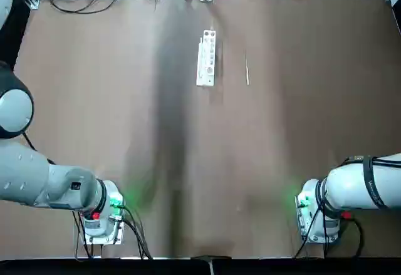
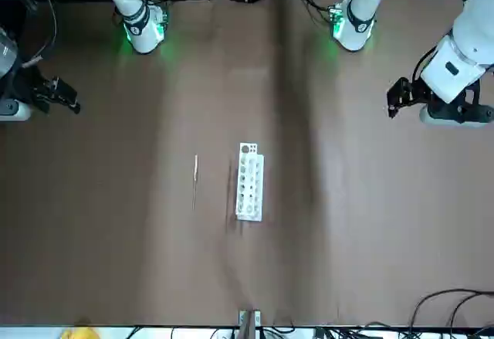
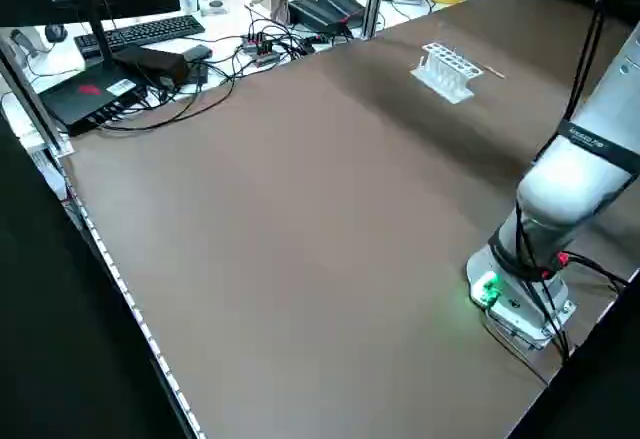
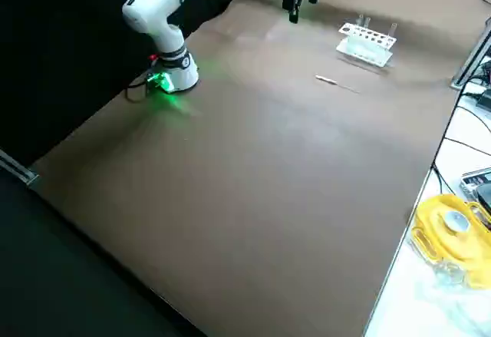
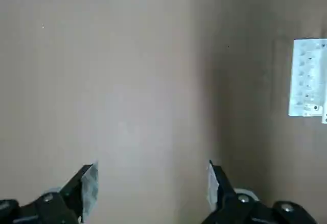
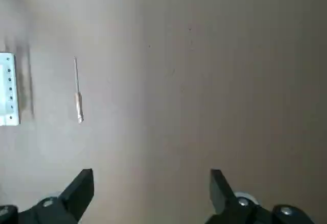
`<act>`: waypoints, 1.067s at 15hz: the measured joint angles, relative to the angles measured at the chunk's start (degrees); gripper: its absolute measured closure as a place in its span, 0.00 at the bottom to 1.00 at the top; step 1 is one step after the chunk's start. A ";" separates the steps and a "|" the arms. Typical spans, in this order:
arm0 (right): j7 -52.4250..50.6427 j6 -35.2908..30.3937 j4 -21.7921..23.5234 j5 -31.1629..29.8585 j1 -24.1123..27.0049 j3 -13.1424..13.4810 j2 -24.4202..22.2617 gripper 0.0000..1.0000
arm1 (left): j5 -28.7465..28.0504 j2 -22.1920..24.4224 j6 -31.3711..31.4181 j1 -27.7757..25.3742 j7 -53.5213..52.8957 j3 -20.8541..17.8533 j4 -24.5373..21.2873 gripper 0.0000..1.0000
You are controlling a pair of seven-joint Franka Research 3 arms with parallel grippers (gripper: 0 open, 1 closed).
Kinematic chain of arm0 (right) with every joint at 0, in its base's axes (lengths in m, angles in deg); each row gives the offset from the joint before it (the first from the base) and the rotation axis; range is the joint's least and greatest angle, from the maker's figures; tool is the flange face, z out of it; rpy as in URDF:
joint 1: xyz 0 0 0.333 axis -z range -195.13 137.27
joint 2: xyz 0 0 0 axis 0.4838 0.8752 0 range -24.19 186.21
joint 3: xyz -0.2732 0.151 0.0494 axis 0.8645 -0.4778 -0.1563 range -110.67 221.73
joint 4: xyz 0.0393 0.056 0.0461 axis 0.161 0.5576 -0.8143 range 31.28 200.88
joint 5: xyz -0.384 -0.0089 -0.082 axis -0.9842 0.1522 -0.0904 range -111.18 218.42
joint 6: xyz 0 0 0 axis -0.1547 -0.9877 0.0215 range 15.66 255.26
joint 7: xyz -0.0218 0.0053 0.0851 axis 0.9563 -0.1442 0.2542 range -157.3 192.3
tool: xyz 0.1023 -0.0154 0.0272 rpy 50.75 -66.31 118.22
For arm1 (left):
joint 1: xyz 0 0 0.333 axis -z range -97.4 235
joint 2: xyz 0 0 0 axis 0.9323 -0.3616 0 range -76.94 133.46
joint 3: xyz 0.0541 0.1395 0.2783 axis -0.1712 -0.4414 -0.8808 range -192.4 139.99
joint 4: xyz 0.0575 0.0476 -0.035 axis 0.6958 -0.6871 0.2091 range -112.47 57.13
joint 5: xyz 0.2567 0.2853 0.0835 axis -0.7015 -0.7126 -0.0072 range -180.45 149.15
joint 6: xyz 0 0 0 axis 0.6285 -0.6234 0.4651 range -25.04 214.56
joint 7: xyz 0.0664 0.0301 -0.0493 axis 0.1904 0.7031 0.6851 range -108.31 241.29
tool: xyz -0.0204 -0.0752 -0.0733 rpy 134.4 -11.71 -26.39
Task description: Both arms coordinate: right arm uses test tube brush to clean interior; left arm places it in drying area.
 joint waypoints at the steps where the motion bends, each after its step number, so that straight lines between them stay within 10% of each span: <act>1: -0.04 0.02 0.00 0.00 -0.06 0.00 0.00 0.00 | 0.00 -0.01 -0.11 -0.11 0.00 -0.09 -0.08 0.00; 10: -0.33 2.72 0.30 -0.02 -4.09 -0.08 2.09 0.00 | 0.00 -0.90 -0.64 -1.08 0.04 -0.34 -0.84 0.00; 16: -0.02 14.31 0.70 0.23 -12.55 -0.36 18.56 0.00 | 0.01 -2.59 -0.64 -0.71 -0.05 -0.06 -1.03 0.00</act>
